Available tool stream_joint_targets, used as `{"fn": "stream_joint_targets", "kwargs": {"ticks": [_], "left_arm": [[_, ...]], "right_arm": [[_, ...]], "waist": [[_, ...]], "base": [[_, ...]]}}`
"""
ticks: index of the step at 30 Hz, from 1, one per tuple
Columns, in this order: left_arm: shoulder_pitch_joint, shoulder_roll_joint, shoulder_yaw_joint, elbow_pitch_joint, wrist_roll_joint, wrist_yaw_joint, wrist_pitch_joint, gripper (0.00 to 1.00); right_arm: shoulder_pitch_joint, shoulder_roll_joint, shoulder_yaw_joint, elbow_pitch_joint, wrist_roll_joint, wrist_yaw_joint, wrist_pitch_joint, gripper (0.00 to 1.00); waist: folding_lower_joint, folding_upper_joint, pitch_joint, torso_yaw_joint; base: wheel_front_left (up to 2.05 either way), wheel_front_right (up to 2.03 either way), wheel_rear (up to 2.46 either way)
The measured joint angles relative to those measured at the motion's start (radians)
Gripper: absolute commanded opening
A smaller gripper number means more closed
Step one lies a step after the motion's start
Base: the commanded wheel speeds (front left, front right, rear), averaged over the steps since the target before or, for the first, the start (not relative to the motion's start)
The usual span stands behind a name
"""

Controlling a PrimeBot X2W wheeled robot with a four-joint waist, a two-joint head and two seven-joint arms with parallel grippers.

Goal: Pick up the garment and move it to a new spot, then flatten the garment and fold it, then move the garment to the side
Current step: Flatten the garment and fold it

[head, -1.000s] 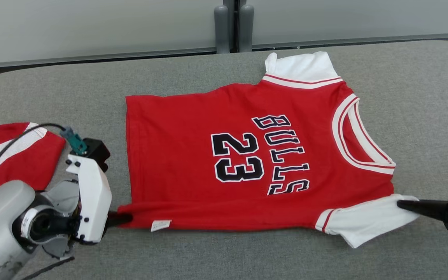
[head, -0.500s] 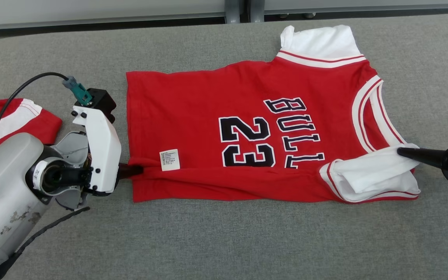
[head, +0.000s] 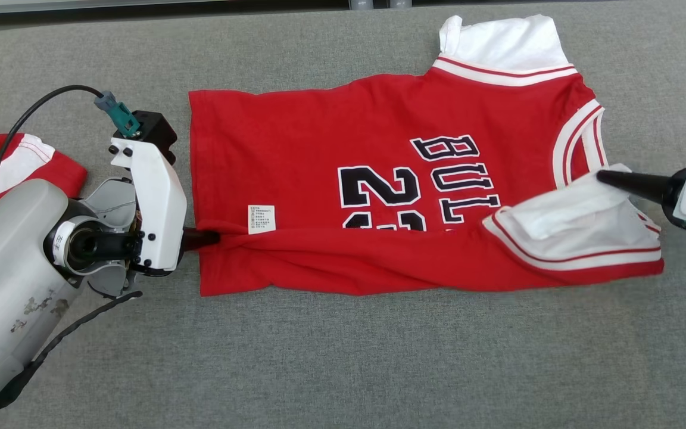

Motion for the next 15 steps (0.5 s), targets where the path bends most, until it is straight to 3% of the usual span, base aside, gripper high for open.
{"fn": "stream_joint_targets", "kwargs": {"ticks": [8,9,10,11,12,15], "left_arm": [[-0.010,-0.016,-0.002,0.037,0.002,-0.011,-0.005,0.00],[-0.011,-0.018,-0.003,0.041,0.002,-0.012,-0.005,0.00],[-0.012,-0.019,-0.004,0.045,0.003,-0.014,-0.006,0.36],[-0.012,-0.021,-0.004,0.050,0.005,-0.016,-0.006,0.98],[-0.012,-0.023,-0.004,0.056,0.004,-0.016,-0.008,1.00],[-0.011,-0.026,-0.002,0.068,0.001,-0.016,-0.013,1.00]], "right_arm": [[-0.030,0.047,0.009,0.076,-0.020,0.000,-0.032,0.00],[-0.031,0.054,0.009,0.084,-0.020,0.000,-0.035,0.19],[-0.031,0.060,0.010,0.089,-0.020,0.000,-0.037,0.44],[-0.031,0.067,0.011,0.095,-0.020,0.000,-0.041,0.80],[-0.031,0.072,0.012,0.101,-0.020,0.000,-0.042,1.00],[-0.026,0.081,0.014,0.114,-0.020,0.000,-0.057,1.00]], "waist": [[0.0000,0.0000,-0.003,-0.001],[0.0000,0.0000,-0.004,-0.001],[0.0000,0.0000,-0.006,-0.002],[0.0000,0.0000,-0.009,-0.002],[0.0000,0.0000,-0.013,-0.002],[0.0000,0.0000,-0.028,-0.003]], "base": [[0.00,0.00,0.00],[0.00,0.00,0.00],[0.00,0.00,0.00],[0.00,0.00,0.00],[0.00,0.00,0.00],[0.00,0.00,0.00]]}}
